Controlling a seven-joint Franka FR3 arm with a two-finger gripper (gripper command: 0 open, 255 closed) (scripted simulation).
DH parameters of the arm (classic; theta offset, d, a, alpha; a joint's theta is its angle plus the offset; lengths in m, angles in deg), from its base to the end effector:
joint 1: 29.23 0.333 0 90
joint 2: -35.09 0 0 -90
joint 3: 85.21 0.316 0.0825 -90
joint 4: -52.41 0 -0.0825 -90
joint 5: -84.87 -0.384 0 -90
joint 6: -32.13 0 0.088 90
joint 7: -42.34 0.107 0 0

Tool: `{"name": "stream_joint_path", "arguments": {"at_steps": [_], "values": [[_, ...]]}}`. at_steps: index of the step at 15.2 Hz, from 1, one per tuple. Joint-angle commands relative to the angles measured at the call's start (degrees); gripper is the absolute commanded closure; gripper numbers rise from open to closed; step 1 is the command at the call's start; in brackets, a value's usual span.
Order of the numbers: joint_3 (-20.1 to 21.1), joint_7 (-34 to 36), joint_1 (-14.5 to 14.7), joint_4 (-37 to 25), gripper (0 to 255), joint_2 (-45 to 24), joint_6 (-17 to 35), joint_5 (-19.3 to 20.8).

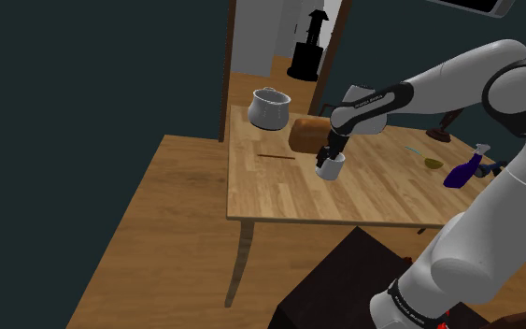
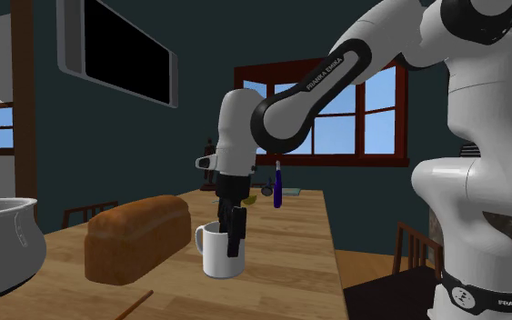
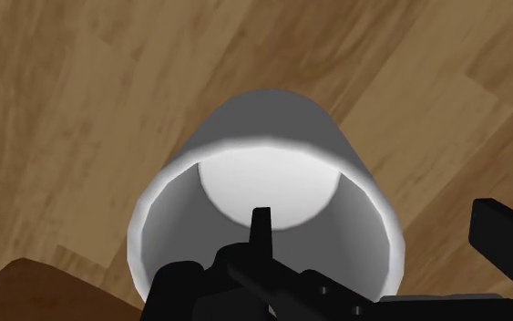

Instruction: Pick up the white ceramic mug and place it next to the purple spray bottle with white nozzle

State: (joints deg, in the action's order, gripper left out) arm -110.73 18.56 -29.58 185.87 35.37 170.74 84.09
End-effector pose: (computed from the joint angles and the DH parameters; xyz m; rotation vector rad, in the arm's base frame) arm 0.4636 -0.2248 0.3484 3.1085 -0.0721 0.1407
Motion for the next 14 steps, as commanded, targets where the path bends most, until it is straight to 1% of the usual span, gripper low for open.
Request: {"name": "stream_joint_path", "arguments": {"at_steps": [1,5,6,14], "values": [[-0.01,-0.06,-0.01,0.01,0,-0.08,0.1,-0.06],[-0.01,-0.05,-0.01,0.01,0,-0.08,0.09,-0.06],[-0.01,-0.05,-0.01,0.01,255,-0.08,0.09,-0.06],[-0.01,-0.05,-0.01,0.01,255,-0.08,0.1,-0.06]]}}
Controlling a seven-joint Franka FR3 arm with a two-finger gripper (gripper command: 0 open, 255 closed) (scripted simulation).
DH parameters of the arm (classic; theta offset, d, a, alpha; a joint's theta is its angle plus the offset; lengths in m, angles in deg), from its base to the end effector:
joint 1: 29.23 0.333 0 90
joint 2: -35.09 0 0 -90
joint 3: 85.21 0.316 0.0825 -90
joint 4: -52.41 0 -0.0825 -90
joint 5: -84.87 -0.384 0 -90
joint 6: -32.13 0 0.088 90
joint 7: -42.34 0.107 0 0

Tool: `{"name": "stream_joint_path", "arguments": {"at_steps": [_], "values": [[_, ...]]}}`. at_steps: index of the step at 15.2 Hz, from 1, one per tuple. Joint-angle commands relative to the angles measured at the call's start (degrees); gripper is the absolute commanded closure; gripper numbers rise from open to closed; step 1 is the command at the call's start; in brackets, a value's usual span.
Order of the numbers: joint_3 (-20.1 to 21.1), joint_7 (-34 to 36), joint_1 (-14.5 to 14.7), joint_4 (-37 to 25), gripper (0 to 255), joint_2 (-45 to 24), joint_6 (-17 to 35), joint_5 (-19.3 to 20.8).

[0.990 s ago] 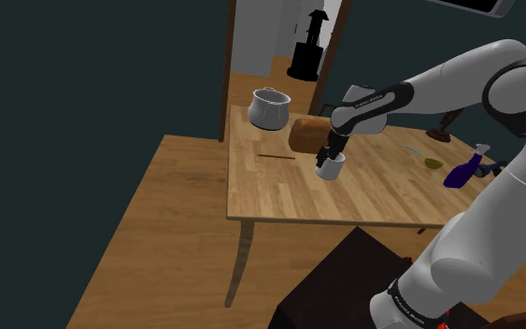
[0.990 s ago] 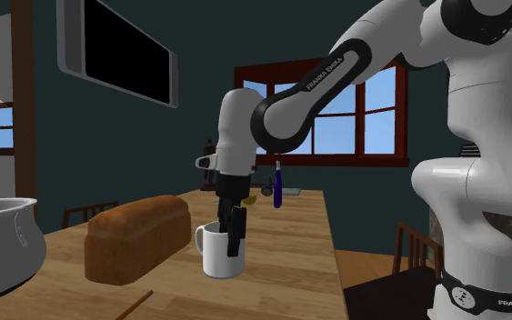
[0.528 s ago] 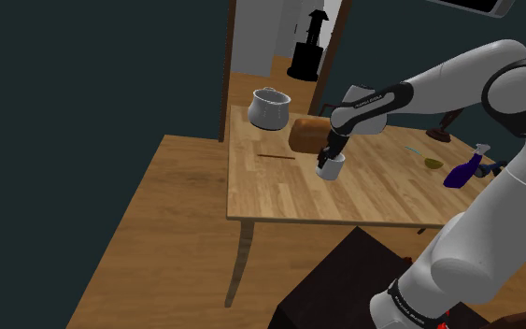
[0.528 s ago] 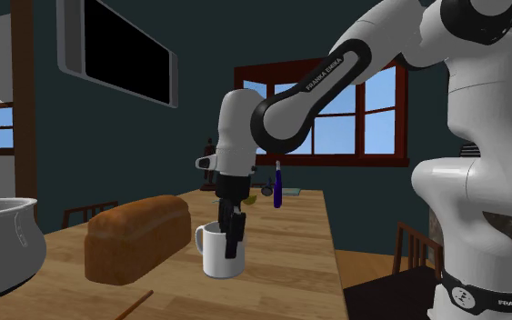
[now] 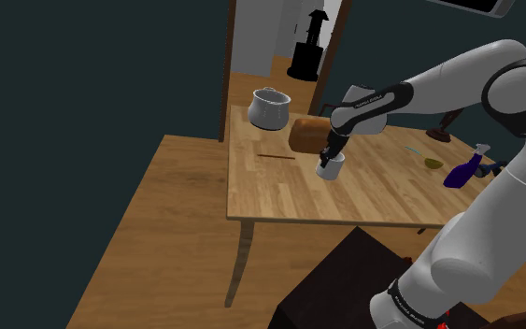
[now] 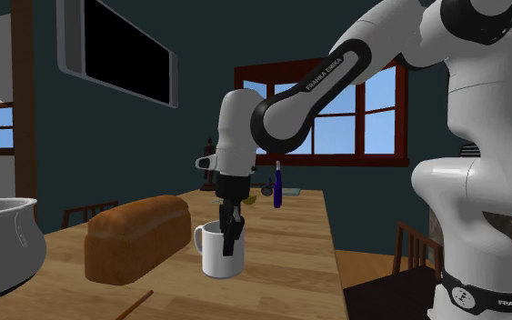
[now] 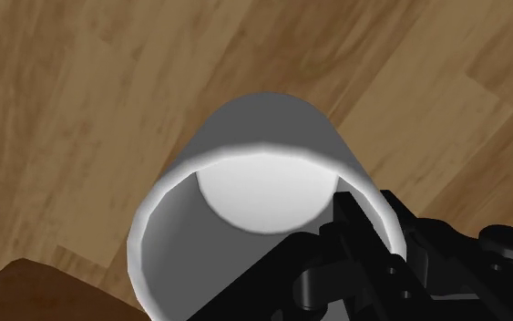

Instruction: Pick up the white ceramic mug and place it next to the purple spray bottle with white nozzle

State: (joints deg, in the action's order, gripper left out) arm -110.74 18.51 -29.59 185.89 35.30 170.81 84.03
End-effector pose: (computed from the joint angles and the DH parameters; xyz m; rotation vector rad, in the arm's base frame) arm 0.4635 -0.2249 0.3478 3.1087 -0.0724 0.1405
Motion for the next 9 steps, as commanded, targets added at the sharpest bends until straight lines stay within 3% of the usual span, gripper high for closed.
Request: {"name": "stream_joint_path", "arguments": {"at_steps": [1,9], "values": [[0.0,-0.01,0.0,-0.01,255,-0.01,0.03,0.0],[0.22,1.8,-0.02,-2.64,255,3.99,-6.23,2.43]]}}
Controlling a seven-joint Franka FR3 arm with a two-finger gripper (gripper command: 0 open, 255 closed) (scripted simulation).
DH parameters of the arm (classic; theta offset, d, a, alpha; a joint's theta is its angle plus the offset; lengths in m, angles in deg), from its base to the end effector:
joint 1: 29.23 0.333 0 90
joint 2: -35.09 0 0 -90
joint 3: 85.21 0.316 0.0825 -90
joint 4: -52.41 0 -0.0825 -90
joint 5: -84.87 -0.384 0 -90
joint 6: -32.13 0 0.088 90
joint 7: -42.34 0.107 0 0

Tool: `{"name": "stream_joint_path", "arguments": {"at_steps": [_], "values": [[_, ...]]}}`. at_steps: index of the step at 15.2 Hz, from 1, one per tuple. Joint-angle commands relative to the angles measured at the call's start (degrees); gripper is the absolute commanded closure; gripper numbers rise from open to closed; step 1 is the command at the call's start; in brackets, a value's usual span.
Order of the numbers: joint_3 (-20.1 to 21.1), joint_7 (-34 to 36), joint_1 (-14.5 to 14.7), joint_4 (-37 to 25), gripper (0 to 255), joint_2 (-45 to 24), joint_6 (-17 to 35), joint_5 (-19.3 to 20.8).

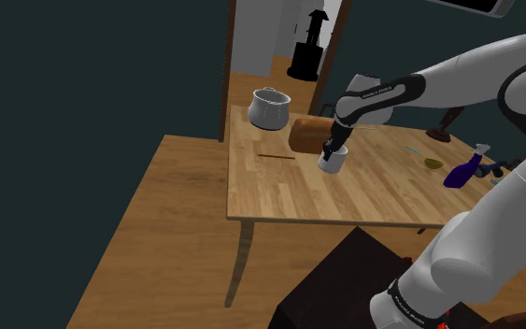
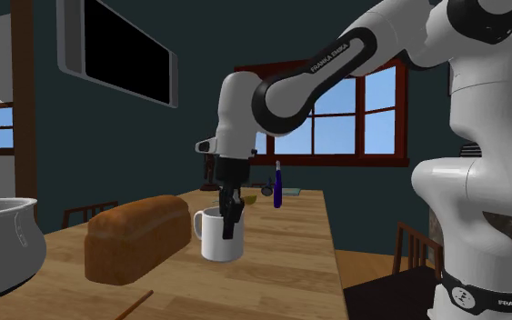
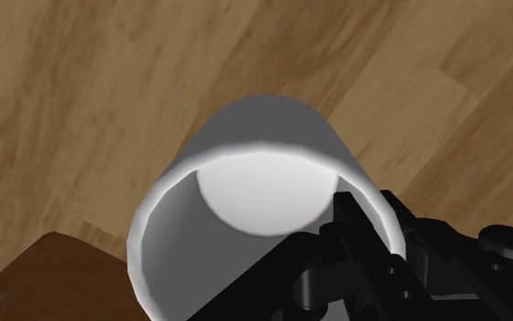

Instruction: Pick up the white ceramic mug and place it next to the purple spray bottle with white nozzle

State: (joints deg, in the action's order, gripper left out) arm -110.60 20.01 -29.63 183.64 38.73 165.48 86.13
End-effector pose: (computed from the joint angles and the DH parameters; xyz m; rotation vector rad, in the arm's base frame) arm 0.4636 -0.2255 0.3839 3.1086 -0.0724 0.1411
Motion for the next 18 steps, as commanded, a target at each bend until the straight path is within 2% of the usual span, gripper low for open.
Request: {"name": "stream_joint_path", "arguments": {"at_steps": [1,18], "values": [[0.13,0.48,0.01,-0.76,255,1.0,-1.68,0.56],[1.17,2.28,0.02,-9.15,255,6.28,-14.95,2.78]]}}
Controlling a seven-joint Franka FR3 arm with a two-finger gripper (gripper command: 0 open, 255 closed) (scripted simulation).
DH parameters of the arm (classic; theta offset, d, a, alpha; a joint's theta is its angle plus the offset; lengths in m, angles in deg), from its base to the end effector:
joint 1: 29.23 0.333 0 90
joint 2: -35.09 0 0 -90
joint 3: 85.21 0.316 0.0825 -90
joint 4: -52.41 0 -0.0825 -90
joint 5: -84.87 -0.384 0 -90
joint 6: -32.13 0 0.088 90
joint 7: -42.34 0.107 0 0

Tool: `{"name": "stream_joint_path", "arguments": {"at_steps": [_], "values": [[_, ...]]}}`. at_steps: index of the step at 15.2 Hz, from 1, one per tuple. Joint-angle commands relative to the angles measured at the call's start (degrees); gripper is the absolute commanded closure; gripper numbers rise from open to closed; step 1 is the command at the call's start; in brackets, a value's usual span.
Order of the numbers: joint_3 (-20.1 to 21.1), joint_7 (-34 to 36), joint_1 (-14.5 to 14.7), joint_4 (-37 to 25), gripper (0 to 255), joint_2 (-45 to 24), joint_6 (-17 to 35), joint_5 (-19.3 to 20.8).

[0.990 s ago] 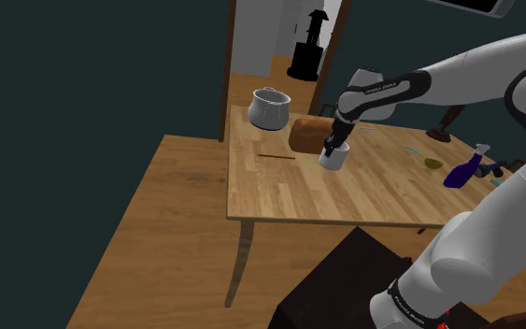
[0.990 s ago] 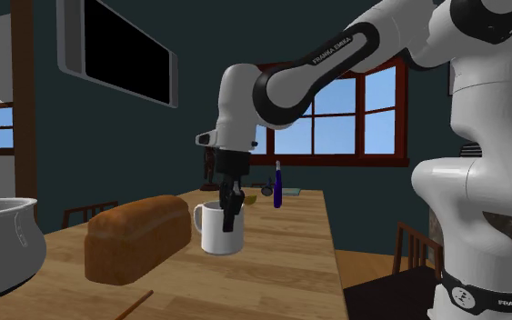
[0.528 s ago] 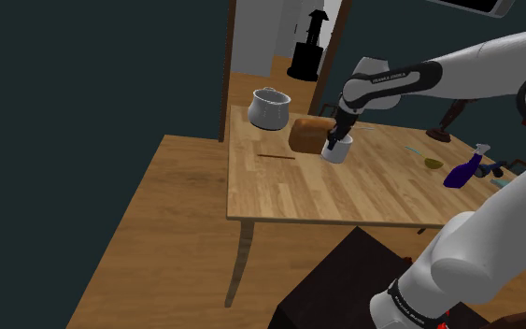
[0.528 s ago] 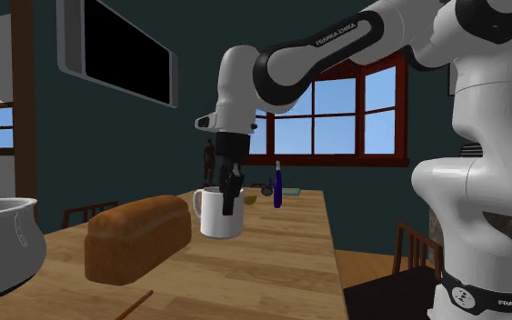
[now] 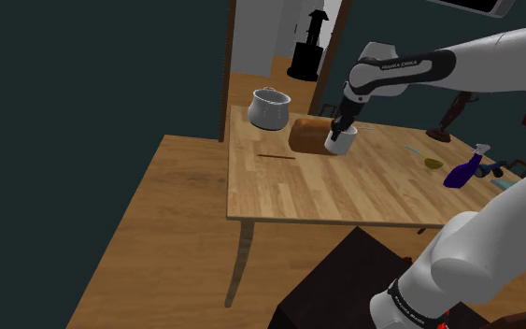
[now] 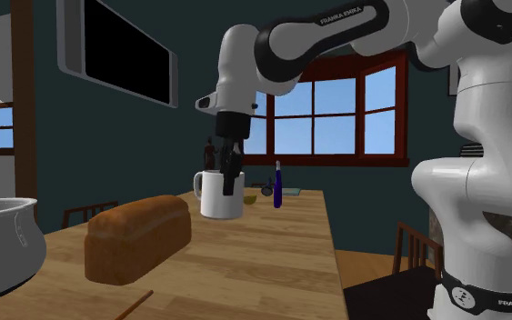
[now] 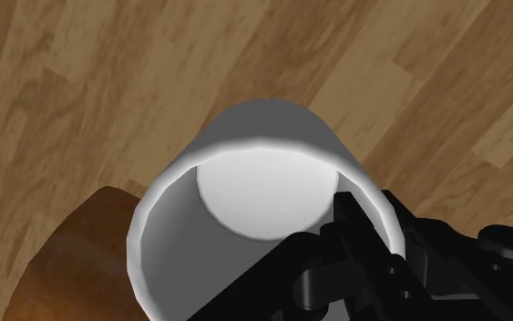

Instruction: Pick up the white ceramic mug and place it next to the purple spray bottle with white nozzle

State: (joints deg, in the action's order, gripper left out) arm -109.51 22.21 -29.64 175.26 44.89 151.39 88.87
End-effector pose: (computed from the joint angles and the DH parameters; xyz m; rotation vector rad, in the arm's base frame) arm 0.4629 -0.2250 0.4790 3.1088 -0.0723 0.1405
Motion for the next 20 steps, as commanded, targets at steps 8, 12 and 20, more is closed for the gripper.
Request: {"name": "stream_joint_path", "arguments": {"at_steps": [8,12,20], "values": [[0.51,0.36,0.15,-5.9,255,1.22,-7.04,0.29],[0.68,0.4,0.22,-8.76,255,1.45,-10.11,0.3],[0.9,0.29,0.39,-15.11,255,1.26,-16.28,0.09]]}}
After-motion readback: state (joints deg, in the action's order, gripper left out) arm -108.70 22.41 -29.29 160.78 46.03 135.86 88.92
